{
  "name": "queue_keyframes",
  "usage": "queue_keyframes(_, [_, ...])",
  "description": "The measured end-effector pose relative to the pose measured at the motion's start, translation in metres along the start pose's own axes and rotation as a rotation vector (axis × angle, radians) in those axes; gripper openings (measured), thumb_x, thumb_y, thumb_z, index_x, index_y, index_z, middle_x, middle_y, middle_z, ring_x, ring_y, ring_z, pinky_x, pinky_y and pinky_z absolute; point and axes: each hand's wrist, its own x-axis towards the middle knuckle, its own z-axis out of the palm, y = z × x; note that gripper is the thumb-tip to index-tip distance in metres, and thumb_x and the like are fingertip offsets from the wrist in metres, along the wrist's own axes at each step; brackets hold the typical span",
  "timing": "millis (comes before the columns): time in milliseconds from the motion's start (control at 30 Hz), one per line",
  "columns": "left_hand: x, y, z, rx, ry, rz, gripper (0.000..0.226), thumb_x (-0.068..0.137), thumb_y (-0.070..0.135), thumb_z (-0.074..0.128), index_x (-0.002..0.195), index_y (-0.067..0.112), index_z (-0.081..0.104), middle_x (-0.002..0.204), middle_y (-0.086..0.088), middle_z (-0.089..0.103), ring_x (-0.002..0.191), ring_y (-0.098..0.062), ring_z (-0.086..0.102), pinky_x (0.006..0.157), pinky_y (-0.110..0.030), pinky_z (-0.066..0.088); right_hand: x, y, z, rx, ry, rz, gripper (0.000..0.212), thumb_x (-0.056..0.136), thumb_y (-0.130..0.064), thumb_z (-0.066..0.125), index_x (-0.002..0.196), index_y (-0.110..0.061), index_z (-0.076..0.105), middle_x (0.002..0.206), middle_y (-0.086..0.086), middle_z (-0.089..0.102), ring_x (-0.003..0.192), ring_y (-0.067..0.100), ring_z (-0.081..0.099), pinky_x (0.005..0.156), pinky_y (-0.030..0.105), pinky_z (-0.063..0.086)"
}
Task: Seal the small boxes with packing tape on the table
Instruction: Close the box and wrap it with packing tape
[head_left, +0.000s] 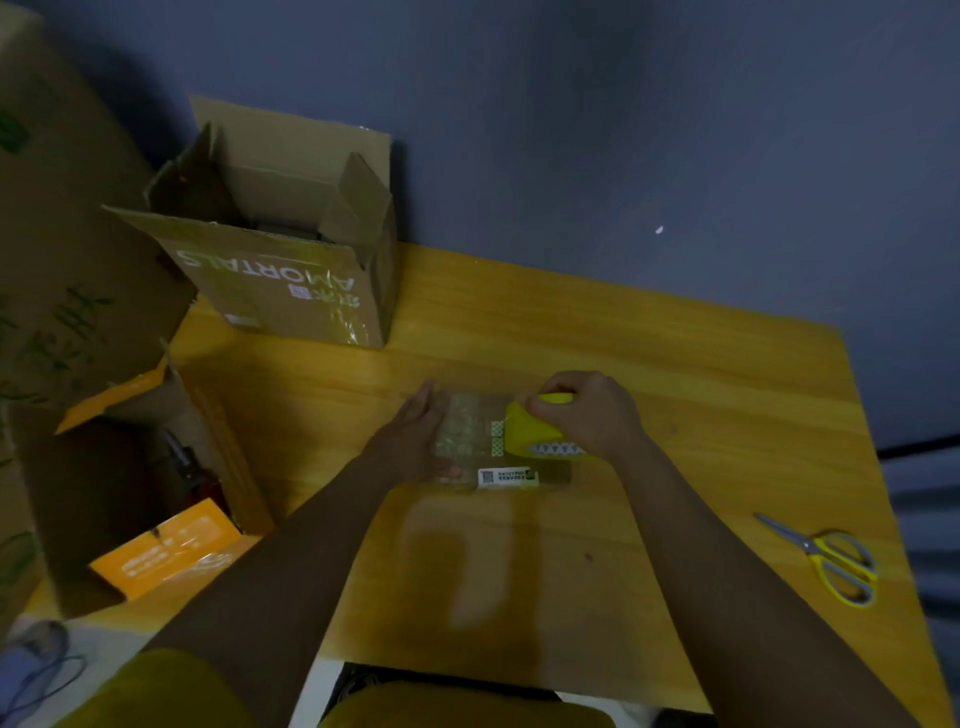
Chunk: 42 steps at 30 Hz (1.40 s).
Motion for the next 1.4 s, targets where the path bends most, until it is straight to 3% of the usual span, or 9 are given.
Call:
queue_keyframes(100, [-0.005,0.0,0.005,-0.292,0.001,-0.035,0.114,0.079,0.029,0.077,0.152,0.02,-0.01,0.158,-0.007,-0.021,0.147,-0.022,-0.009,0.116,-0.035,0.02,-0.001,-0.003,-0.003,-0.001,-0.013,0.021,0.05,0.085,-0.059,0.061,0.114,-0.018,0.069,0.125,-0.003,0.064,0.107,0.018,0.06,0.075,0.027,0.039])
queue_keyframes(267, [-0.018,0.007,0.019,-0.53,0.085,-0.07,0.103,0.089,0.016,0.067,0.149,0.03,-0.015,0.148,-0.003,0.039,0.125,-0.02,0.049,0.081,-0.018,0.039,-0.003,-0.008,-0.004,0.016,0.0,0.075,0.052,0.082,-0.06,0.063,0.112,-0.018,0.07,0.125,-0.002,0.064,0.106,0.018,0.06,0.078,0.028,0.041])
queue_keyframes(633, [-0.012,0.002,0.017,-0.54,0.11,-0.038,0.094,0.083,0.016,0.074,0.153,0.029,0.013,0.147,0.001,0.042,0.108,-0.005,0.045,0.076,-0.014,0.039,-0.005,-0.012,0.002,-0.239,0.176,0.122,0.06,0.072,-0.073,0.062,0.092,-0.017,0.065,0.107,0.005,0.052,0.11,0.026,0.045,0.093,0.043,0.042])
queue_keyframes(767, [-0.012,0.001,0.016,-0.555,0.112,-0.055,0.094,0.081,0.013,0.075,0.152,0.028,0.015,0.148,-0.001,0.041,0.111,-0.005,0.045,0.072,-0.01,0.039,-0.012,-0.007,-0.012,0.084,-0.026,0.172,0.052,0.073,-0.069,0.065,0.093,-0.02,0.066,0.084,0.0,0.061,0.084,0.019,0.058,0.067,0.033,0.043])
queue_keyframes(900, [-0.012,0.002,0.017,-0.602,0.126,-0.087,0.096,0.078,0.012,0.078,0.151,0.032,0.018,0.148,0.0,0.042,0.122,-0.016,0.051,0.089,-0.029,0.05,-0.01,0.002,-0.033,0.225,-0.248,0.241,0.058,0.077,-0.057,0.07,0.117,-0.015,0.065,0.111,-0.005,0.055,0.105,0.017,0.052,0.083,0.03,0.042])
queue_keyframes(1000, [-0.012,0.001,0.019,-0.64,0.127,-0.094,0.095,0.079,0.012,0.077,0.151,0.034,0.018,0.145,-0.002,0.044,0.12,-0.017,0.052,0.091,-0.033,0.051,-0.011,0.004,-0.031,0.263,-0.219,0.18,0.042,0.076,-0.055,0.072,0.083,-0.014,0.068,0.074,-0.005,0.055,0.076,0.015,0.055,0.064,0.029,0.038])
queue_keyframes(1100, [-0.011,0.002,0.02,-0.628,0.118,-0.11,0.095,0.081,0.011,0.075,0.152,0.032,0.015,0.144,-0.002,0.043,0.12,-0.016,0.049,0.089,-0.029,0.048,-0.01,0.005,-0.032,0.015,-0.172,0.126,0.049,0.075,-0.066,0.066,0.07,-0.017,0.062,0.063,0.002,0.049,0.065,0.019,0.053,0.061,0.033,0.037])
queue_keyframes(1233, [-0.01,0.007,0.021,-0.563,0.106,-0.119,0.099,0.081,0.014,0.076,0.153,0.032,0.009,0.151,-0.004,0.036,0.129,-0.024,0.045,0.096,-0.035,0.047,-0.006,0.012,-0.043,-0.419,-0.157,0.139,0.082,0.077,-0.076,0.055,0.126,-0.01,0.061,0.115,0.008,0.065,0.104,0.027,0.06,0.081,0.039,0.05])
queue_keyframes(1400, [-0.009,0.009,0.019,-0.435,0.095,-0.092,0.103,0.081,0.019,0.076,0.152,0.028,0.002,0.157,-0.002,0.024,0.135,-0.023,0.04,0.104,-0.033,0.041,0.003,0.021,-0.041,-0.622,-0.174,0.183,0.072,0.077,-0.082,0.046,0.092,-0.015,0.065,0.083,0.001,0.061,0.087,0.023,0.058,0.1,0.046,0.036])
